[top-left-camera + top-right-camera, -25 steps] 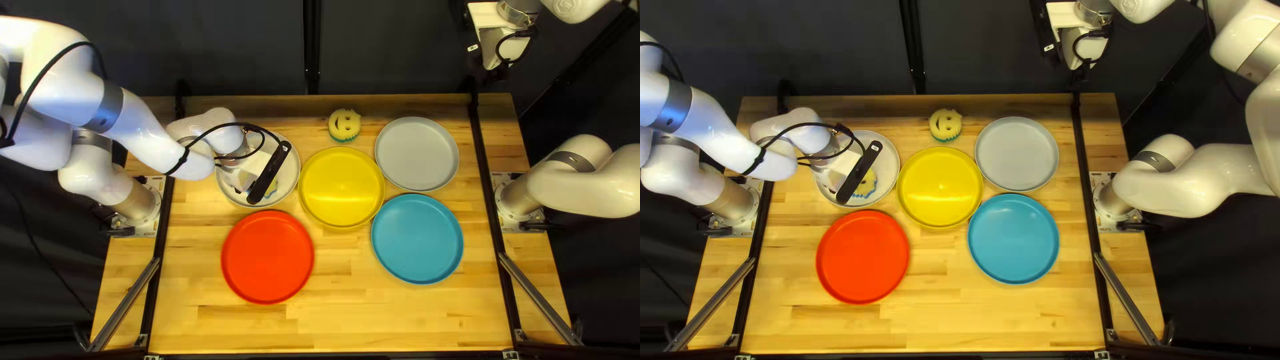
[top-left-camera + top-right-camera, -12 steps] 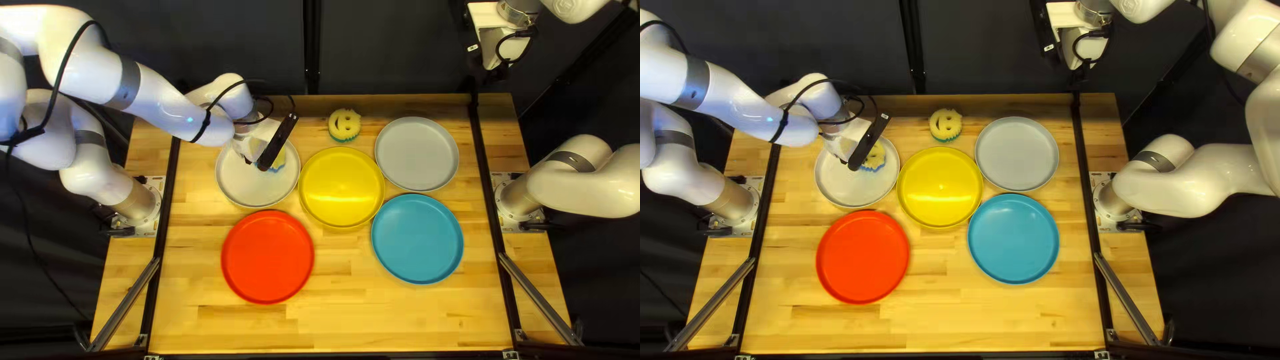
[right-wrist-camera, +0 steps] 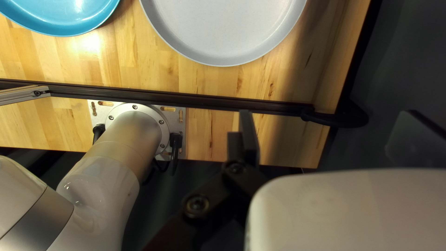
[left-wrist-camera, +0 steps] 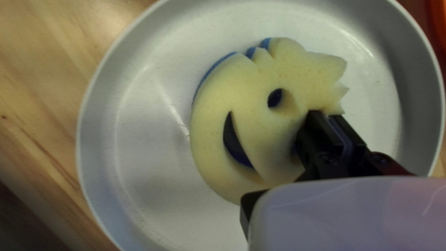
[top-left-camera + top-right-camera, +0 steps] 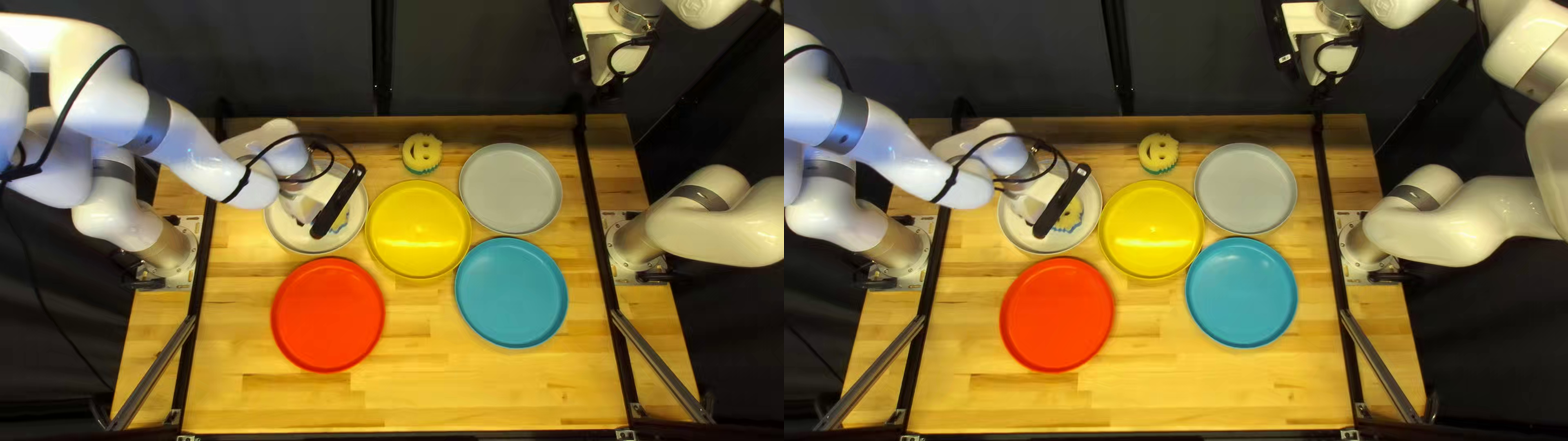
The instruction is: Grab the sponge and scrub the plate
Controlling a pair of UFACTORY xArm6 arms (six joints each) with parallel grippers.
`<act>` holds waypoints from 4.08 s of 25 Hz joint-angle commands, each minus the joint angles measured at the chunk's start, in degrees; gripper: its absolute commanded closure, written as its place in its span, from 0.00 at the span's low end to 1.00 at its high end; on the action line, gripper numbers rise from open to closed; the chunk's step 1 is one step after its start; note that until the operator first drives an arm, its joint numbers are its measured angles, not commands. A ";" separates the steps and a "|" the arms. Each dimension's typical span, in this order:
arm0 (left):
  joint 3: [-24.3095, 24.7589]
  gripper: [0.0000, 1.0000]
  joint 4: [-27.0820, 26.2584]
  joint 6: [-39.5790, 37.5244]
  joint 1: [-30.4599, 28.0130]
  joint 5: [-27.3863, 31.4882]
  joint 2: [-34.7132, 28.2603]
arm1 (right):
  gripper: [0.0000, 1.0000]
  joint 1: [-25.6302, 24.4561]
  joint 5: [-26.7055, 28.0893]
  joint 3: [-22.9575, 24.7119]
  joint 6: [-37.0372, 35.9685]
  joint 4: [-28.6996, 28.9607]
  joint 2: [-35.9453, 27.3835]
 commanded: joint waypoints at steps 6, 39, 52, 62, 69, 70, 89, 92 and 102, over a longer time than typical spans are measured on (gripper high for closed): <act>1.44 1.00 2.37 -3.77 -0.34 1.82 -2.53 | 0.00 0.00 0.00 0.00 0.00 0.00 0.00; 1.55 1.00 1.00 1.23 5.98 2.69 -2.95 | 0.00 0.00 0.00 0.00 0.00 0.00 0.00; -14.83 1.00 0.48 3.36 4.24 1.08 12.63 | 0.00 0.00 0.00 0.00 0.00 0.00 0.00; -10.62 1.00 1.25 4.51 6.10 1.59 8.25 | 0.00 0.00 0.00 0.00 0.00 0.00 0.00; -1.86 1.00 3.36 2.93 10.16 5.45 -2.21 | 0.00 0.00 0.00 0.00 0.00 0.00 0.00; -1.82 1.00 3.61 2.45 10.13 5.76 -2.53 | 0.00 0.00 0.00 0.00 0.00 0.00 0.00; -11.09 1.00 2.92 7.30 14.27 7.39 5.67 | 0.00 0.00 0.00 0.00 0.00 0.00 0.00; -11.25 1.00 2.90 7.99 14.74 7.59 6.02 | 0.00 0.00 0.00 0.00 0.00 0.00 0.00; -5.86 1.00 3.61 9.04 16.73 7.97 2.43 | 0.00 0.00 0.00 0.00 0.00 0.00 0.00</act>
